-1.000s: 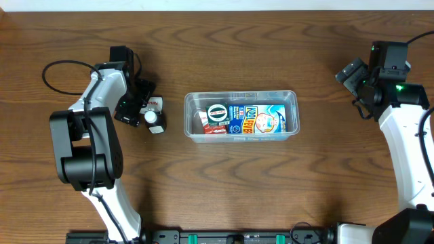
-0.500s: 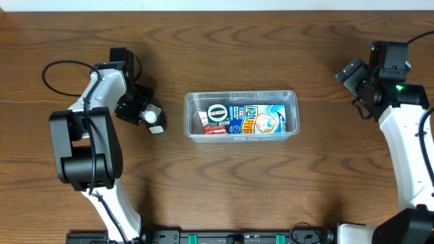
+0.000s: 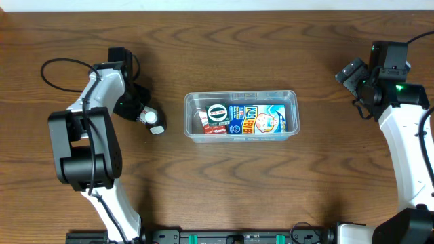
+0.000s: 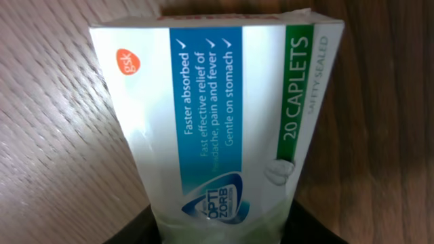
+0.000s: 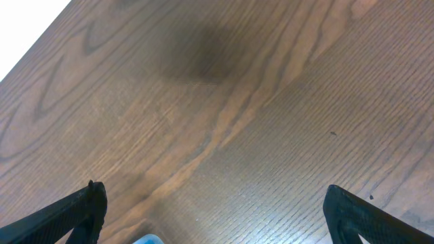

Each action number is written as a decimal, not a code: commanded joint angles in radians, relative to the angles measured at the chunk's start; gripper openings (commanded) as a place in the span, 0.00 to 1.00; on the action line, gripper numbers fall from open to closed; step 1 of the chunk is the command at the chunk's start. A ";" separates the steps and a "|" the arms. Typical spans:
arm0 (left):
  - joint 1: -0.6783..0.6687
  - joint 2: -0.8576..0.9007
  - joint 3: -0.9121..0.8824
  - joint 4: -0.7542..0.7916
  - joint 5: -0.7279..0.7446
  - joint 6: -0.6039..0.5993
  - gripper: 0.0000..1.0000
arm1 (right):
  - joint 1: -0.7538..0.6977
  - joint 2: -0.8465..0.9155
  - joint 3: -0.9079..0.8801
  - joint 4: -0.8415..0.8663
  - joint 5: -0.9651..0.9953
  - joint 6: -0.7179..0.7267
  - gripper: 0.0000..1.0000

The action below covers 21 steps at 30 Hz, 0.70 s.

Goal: Pack container
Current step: 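Grasp the white Panadol box with the left gripper and lift, then carry the white box into the container and release it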

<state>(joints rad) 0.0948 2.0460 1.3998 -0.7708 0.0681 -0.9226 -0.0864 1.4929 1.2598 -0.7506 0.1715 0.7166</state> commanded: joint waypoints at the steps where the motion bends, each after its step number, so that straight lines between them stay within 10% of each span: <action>1: 0.032 0.002 0.011 -0.006 -0.031 0.062 0.43 | -0.002 0.005 0.000 -0.002 0.004 0.011 0.99; 21: 0.116 -0.249 0.079 -0.009 0.154 0.335 0.44 | -0.002 0.005 0.000 -0.002 0.004 0.011 0.99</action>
<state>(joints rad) 0.2096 1.8893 1.4437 -0.7799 0.1837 -0.6769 -0.0864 1.4929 1.2598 -0.7506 0.1715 0.7170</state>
